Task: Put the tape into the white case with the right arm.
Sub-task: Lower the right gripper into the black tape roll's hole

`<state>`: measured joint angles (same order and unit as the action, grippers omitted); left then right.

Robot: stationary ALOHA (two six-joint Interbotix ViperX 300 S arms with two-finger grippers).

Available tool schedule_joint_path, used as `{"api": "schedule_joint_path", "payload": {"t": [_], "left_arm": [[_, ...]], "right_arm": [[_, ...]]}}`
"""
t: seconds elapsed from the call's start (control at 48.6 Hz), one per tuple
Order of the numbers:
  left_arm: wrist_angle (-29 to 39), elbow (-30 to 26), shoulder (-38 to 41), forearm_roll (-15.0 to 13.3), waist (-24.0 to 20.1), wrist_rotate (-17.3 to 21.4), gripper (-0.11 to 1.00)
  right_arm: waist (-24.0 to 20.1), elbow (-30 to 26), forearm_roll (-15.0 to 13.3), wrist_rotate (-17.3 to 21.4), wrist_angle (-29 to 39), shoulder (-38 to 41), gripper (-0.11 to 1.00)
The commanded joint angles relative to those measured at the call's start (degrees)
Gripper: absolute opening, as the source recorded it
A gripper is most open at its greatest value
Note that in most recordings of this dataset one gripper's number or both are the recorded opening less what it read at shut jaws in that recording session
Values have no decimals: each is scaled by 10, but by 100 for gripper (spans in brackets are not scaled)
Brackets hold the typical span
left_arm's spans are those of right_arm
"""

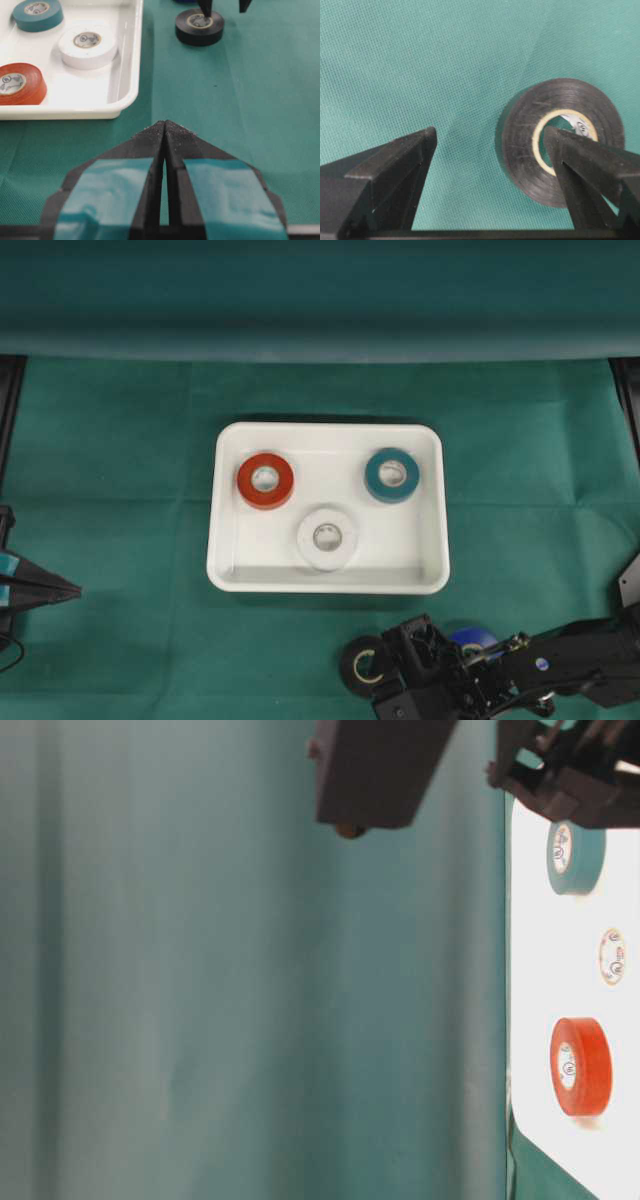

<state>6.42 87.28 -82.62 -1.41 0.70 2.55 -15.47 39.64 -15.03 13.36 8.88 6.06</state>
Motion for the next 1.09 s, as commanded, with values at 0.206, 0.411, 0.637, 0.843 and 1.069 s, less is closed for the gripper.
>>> {"api": "schedule_joint_path", "payload": {"t": [0.206, 0.411, 0.637, 0.843, 1.069], "left_arm": [[-6, -7, 4, 0, -1, 1, 0], [-6, -7, 4, 0, -2, 1, 0], [-6, -7, 4, 0, -1, 1, 0], [-6, -7, 4, 0, -2, 1, 0], [-6, -7, 4, 0, -1, 1, 0]], "right_arm": [[2, -11, -1, 0, -11, 12, 67], [4, -11, -1, 0, -11, 16, 46], [4, -9, -11, -1, -8, 16, 14], [4, -11, -18, -1, -7, 16, 0], [4, -13, -18, -1, -1, 14, 0]]}}
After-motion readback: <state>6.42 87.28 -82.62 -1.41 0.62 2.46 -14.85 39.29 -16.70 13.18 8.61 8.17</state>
